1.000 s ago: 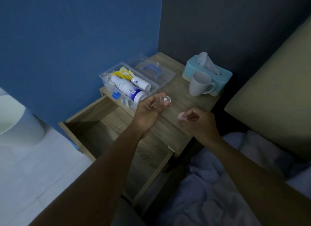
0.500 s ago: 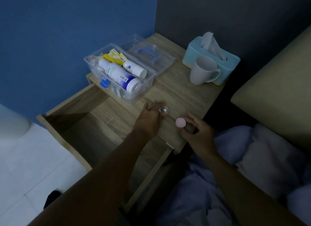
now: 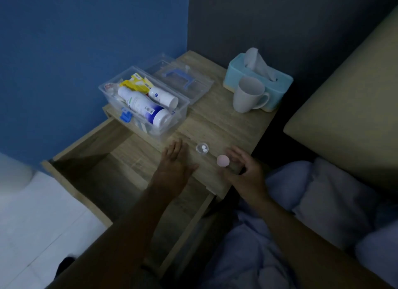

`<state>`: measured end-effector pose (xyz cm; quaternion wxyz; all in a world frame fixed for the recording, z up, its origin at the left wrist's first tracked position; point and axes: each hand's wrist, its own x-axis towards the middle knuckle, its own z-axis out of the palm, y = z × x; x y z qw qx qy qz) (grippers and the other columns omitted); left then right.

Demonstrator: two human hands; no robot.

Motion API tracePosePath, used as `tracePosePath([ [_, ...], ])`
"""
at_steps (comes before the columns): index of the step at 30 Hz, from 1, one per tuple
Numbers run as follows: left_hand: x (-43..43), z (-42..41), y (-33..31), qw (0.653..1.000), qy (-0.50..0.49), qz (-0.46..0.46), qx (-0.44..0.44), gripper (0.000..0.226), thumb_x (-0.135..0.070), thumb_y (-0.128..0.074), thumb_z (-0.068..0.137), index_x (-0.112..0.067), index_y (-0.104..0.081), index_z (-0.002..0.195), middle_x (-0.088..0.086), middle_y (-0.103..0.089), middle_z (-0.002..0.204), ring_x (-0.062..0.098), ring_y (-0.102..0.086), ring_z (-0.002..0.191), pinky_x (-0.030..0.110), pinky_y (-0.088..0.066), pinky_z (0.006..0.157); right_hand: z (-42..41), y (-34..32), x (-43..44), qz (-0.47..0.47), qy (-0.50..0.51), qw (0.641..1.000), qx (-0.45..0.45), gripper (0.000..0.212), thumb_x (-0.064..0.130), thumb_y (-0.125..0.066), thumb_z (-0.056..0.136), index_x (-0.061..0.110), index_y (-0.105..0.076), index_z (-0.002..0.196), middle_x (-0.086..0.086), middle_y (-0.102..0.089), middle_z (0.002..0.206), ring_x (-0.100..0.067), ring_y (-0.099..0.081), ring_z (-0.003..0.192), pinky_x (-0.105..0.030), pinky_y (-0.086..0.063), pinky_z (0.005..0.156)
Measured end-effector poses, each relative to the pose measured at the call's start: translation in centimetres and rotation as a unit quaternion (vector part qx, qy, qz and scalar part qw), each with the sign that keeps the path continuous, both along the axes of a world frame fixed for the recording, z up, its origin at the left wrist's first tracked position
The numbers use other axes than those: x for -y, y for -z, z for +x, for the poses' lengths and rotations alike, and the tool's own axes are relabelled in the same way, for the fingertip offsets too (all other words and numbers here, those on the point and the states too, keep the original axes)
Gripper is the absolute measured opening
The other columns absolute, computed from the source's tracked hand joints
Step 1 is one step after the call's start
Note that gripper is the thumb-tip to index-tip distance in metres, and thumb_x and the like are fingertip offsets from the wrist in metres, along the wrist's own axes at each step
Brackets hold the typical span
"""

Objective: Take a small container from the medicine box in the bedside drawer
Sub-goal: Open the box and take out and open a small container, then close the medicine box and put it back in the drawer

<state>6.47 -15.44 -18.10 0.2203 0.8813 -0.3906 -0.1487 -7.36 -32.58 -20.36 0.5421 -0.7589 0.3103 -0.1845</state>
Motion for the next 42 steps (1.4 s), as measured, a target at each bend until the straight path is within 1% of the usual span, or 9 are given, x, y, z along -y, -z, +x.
tracePosePath([
  [4, -0.3, -0.5, 0.0, 0.994, 0.010, 0.098, 0.056, 0.072, -0.049, -0.031, 0.099, -0.008, -0.011, 0.154, 0.014, -0.005, 0.163, 0.025, -0.004, 0.151, 0.040, -0.006, 0.123, 1.7, -2.5, 1.7, 0.000, 0.065, 0.998, -0.024, 0.053, 0.044, -0.070, 0.063, 0.039, -0.067, 0.116, 0.003, -0.074, 0.105, -0.010, -0.070, 0.093, -0.021, -0.054, 0.079],
  [8, 0.4, -0.4, -0.6, 0.983, 0.031, 0.169, 0.062, 0.071, -0.045, -0.029, 0.100, -0.005, -0.004, 0.154, 0.018, 0.000, 0.162, 0.028, -0.001, 0.151, 0.042, -0.008, 0.123, 4.2, -5.9, 5.2, -0.160, 0.040, 0.986, -0.035, 0.043, 0.013, -0.061, 0.084, 0.017, -0.063, 0.127, -0.004, -0.068, 0.121, -0.019, -0.064, 0.110, -0.026, -0.049, 0.094],
  [11, 0.4, -0.2, -0.7, 0.979, 0.050, 0.185, 0.071, 0.072, -0.044, -0.029, 0.100, -0.003, -0.003, 0.154, 0.020, 0.001, 0.162, 0.030, -0.001, 0.150, 0.042, -0.010, 0.123, 6.5, -8.0, 7.8, -0.261, 0.002, 0.964, -0.053, 0.045, 0.008, -0.060, 0.090, 0.008, -0.053, 0.135, -0.013, -0.056, 0.136, -0.025, -0.051, 0.128, -0.036, -0.043, 0.107],
  [13, 0.4, -0.1, -0.5, 0.978, 0.049, 0.184, 0.080, 0.072, -0.045, -0.029, 0.100, -0.002, -0.004, 0.153, 0.020, 0.000, 0.162, 0.030, -0.003, 0.150, 0.042, -0.010, 0.123, 8.1, -9.0, 9.6, -0.309, -0.016, 0.947, -0.090, 0.057, 0.012, -0.061, 0.091, 0.005, -0.042, 0.144, -0.016, -0.045, 0.148, -0.028, -0.040, 0.140, -0.046, -0.037, 0.115],
  [17, 0.7, -0.1, 0.1, 0.981, 0.036, 0.177, 0.075, 0.073, -0.046, -0.029, 0.099, -0.004, -0.003, 0.154, 0.019, 0.001, 0.162, 0.029, -0.002, 0.150, 0.041, -0.010, 0.123, 11.1, -9.4, 12.8, -0.345, -0.026, 0.914, -0.211, 0.093, 0.028, -0.064, 0.090, 0.009, -0.005, 0.159, -0.009, -0.002, 0.168, -0.028, 0.001, 0.155, -0.046, -0.008, 0.125],
  [20, 0.7, 0.0, 0.3, 0.983, 0.035, 0.171, 0.066, 0.074, -0.045, -0.032, 0.099, -0.005, -0.002, 0.154, 0.018, 0.002, 0.162, 0.028, -0.001, 0.150, 0.041, -0.009, 0.123, 12.7, -9.1, 14.2, -0.347, -0.030, 0.898, -0.268, 0.107, 0.039, -0.068, 0.085, 0.009, 0.004, 0.158, -0.009, 0.004, 0.168, -0.028, 0.007, 0.155, -0.046, -0.003, 0.125],
  [25, 0.5, 0.1, 0.6, 0.985, 0.037, 0.155, 0.071, 0.074, -0.045, -0.033, 0.099, -0.005, -0.002, 0.154, 0.018, 0.002, 0.162, 0.029, -0.001, 0.150, 0.040, -0.008, 0.123, 13.9, -7.9, 14.7, -0.354, -0.042, 0.895, -0.270, 0.104, 0.040, -0.072, 0.084, 0.005, -0.007, 0.157, -0.013, -0.008, 0.167, -0.029, 0.002, 0.155, -0.045, -0.010, 0.125],
  [34, 0.4, 0.5, 1.7, 0.985, 0.038, 0.155, 0.068, 0.077, -0.049, -0.032, 0.096, -0.007, -0.001, 0.153, 0.016, 0.001, 0.162, 0.029, -0.002, 0.150, 0.044, -0.014, 0.122, 14.2, -9.6, 14.2, -0.404, -0.067, 0.880, -0.240, 0.103, 0.030, -0.089, 0.066, 0.006, -0.033, 0.149, -0.014, -0.036, 0.148, -0.033, -0.037, 0.136, -0.042, -0.037, 0.109],
  [42, 0.9, 0.2, 0.7, 0.985, 0.025, 0.166, 0.044, 0.074, -0.044, -0.034, 0.099, -0.006, -0.002, 0.154, 0.017, 0.003, 0.162, 0.029, 0.000, 0.150, 0.041, -0.009, 0.122, 12.6, -12.4, 9.5, -0.389, -0.142, 0.889, -0.197, 0.101, 0.042, -0.093, 0.053, 0.010, -0.049, 0.139, -0.006, -0.041, 0.135, -0.029, -0.041, 0.124, -0.045, -0.042, 0.103],
])
